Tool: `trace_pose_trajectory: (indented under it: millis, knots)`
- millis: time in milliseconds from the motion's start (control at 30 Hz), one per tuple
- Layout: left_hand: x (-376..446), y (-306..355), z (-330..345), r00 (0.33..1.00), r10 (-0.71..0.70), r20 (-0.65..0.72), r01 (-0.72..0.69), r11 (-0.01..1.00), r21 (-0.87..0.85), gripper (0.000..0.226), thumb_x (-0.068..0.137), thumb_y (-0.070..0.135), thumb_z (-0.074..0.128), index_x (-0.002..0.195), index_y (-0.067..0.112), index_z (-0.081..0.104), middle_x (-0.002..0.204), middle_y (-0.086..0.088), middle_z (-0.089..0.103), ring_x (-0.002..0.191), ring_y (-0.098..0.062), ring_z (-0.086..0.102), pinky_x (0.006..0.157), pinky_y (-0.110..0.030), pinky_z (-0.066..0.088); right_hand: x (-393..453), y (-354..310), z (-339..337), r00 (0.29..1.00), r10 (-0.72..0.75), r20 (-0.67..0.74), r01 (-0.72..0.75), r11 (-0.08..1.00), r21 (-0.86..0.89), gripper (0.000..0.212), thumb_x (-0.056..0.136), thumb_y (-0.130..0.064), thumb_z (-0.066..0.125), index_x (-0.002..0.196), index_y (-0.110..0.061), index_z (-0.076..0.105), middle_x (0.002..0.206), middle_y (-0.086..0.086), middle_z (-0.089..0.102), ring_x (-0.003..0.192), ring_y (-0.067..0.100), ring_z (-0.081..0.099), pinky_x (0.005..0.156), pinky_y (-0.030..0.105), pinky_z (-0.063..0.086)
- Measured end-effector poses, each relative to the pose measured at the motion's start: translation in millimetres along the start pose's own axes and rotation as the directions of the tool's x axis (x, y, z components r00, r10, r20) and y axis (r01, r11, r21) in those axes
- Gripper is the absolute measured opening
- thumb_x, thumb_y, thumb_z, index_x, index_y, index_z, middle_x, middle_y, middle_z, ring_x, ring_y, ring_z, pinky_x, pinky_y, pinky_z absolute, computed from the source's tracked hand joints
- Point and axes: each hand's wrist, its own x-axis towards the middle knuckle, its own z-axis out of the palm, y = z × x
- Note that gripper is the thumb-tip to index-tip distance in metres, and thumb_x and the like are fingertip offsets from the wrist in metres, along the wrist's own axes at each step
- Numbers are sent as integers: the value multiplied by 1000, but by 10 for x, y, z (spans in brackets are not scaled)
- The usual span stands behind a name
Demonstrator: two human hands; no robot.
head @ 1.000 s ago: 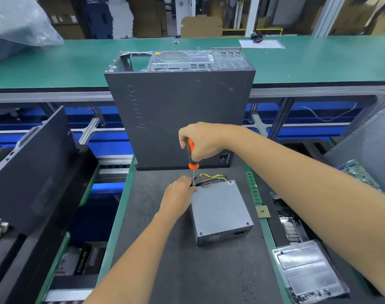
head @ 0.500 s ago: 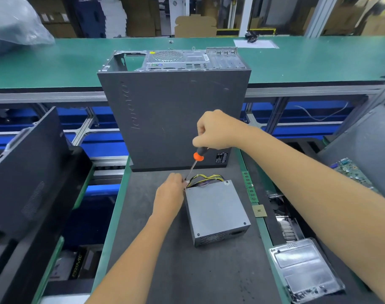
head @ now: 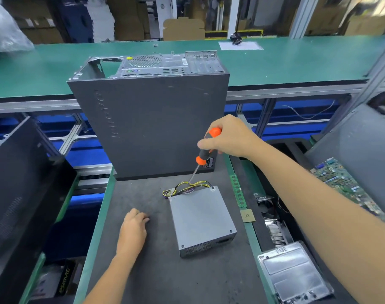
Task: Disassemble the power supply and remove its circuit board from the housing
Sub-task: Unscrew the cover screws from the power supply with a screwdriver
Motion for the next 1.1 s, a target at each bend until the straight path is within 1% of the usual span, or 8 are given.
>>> trace_pose_trajectory:
  millis: [200,300,367,433,567,700,933,1100]
  knots:
    - [16,173,-166,996,15,92,-23,996,83,22,88,6,55,107,9,65,96,-5,58,94,-27,57,79,-36,48,-45,225,-99,965,77,-251,-42,989,139,36,80,-31,62,55,-12,44,40,-5,53,39,12,53,37,16,36]
    - [140,669,-419,987,90,-132,-100,993,-67,15,84,2,59,93,12,65,88,1,57,85,-23,56,71,-37,48,-46,298,-119,975,60,-212,-45,996,76,30,77,-27,60,61,-8,43,49,6,47,47,21,49,48,31,44]
    - [296,1150,-553,945,240,-221,-278,947,-160,13,83,6,61,89,18,62,85,9,56,81,-14,52,70,-28,45,-47,329,-124,981,41,-190,-37,999,29,30,75,-29,60,62,-8,43,56,17,47,50,22,48,50,33,43]
    - [456,1575,-536,912,400,-90,-410,886,-217,14,84,19,64,98,22,63,91,15,58,88,-9,50,77,-25,41,-45,342,-134,984,28,-176,-25,1000,16,29,74,-29,58,61,-8,43,55,17,48,48,21,47,48,31,41]
    - [627,1932,-269,885,409,223,-349,899,-265,20,84,25,69,103,19,68,101,8,63,96,-16,49,91,-38,41,-38,358,-118,991,7,-131,-9,1000,-17,35,75,-27,59,58,-12,32,46,2,34,45,21,41,46,28,34]
    - [666,1904,-103,902,372,221,-315,914,-255,8,86,17,66,91,18,72,94,7,63,96,-18,51,90,-40,42,-54,402,-74,994,-9,-112,5,999,-31,41,76,-25,59,56,-16,24,47,-2,24,47,22,35,47,28,28]
    - [684,1902,2,898,368,243,-324,924,-201,8,86,13,65,88,15,73,92,2,61,96,-19,52,87,-35,42,-36,459,-17,997,-16,-76,12,999,-51,39,78,-25,60,60,-15,26,52,0,27,47,17,27,47,28,25]
    - [696,1861,21,910,343,232,-279,921,-271,7,85,13,67,85,14,74,85,4,59,91,-17,52,84,-31,42,-35,457,-24,997,-12,-70,10,999,-38,35,80,-26,58,61,-12,31,56,6,37,52,20,36,50,29,31]
